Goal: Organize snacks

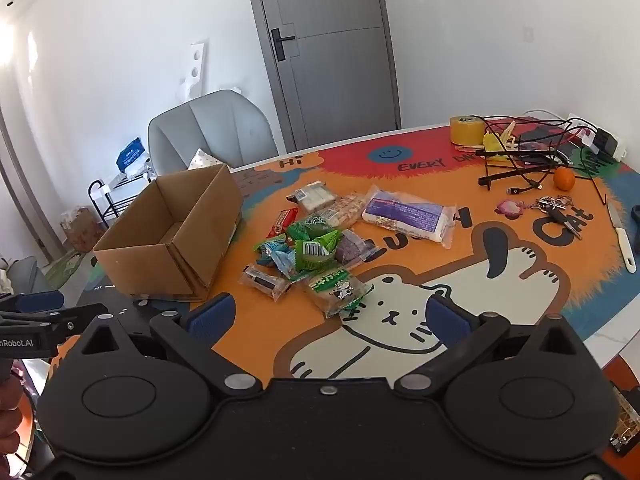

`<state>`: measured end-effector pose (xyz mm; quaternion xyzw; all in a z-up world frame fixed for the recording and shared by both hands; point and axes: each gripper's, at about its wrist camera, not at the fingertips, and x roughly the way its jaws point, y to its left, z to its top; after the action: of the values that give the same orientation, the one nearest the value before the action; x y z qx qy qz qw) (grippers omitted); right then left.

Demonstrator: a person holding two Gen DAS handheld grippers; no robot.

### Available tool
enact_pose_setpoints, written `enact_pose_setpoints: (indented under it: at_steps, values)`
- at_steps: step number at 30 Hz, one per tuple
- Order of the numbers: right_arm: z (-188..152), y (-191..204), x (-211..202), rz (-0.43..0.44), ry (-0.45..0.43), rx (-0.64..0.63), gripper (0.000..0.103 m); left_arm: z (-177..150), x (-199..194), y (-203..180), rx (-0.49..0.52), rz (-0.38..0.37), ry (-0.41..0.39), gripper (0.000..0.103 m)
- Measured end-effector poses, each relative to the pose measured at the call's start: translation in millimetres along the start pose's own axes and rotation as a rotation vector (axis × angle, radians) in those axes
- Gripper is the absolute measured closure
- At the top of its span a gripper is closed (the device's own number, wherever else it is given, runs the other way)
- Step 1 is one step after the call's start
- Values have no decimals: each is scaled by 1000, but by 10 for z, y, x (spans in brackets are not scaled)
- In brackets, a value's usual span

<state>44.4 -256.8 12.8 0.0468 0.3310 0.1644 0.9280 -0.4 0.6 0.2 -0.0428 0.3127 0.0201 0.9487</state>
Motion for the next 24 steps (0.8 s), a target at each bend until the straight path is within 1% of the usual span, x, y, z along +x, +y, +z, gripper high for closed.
enact_pose_setpoints:
  at_steps: [3, 6, 9, 10, 14, 15, 24]
  values:
    - [7, 12, -6, 13, 3, 6, 0, 8, 1, 41, -25, 8, -9, 1]
    - [37, 26, 8, 34, 15, 26, 0, 4, -6, 65, -28, 22, -14, 1]
    - [9, 3, -8, 24, 6, 27, 0, -3, -33, 100, -37, 30, -20, 1]
    - [-7, 22, -68, 23, -14, 25, 0, -9, -29, 6, -6, 11, -3, 1]
    - [20, 56, -39, 16, -12, 14, 0, -25, -54, -34, -7, 10, -10, 1]
    - [31, 65, -32, 14, -14, 12, 0, 10, -46, 12, -13, 6, -9, 1]
    - [22, 50, -50, 11, -18, 8, 0, 13, -62, 11, -16, 5, -9, 1]
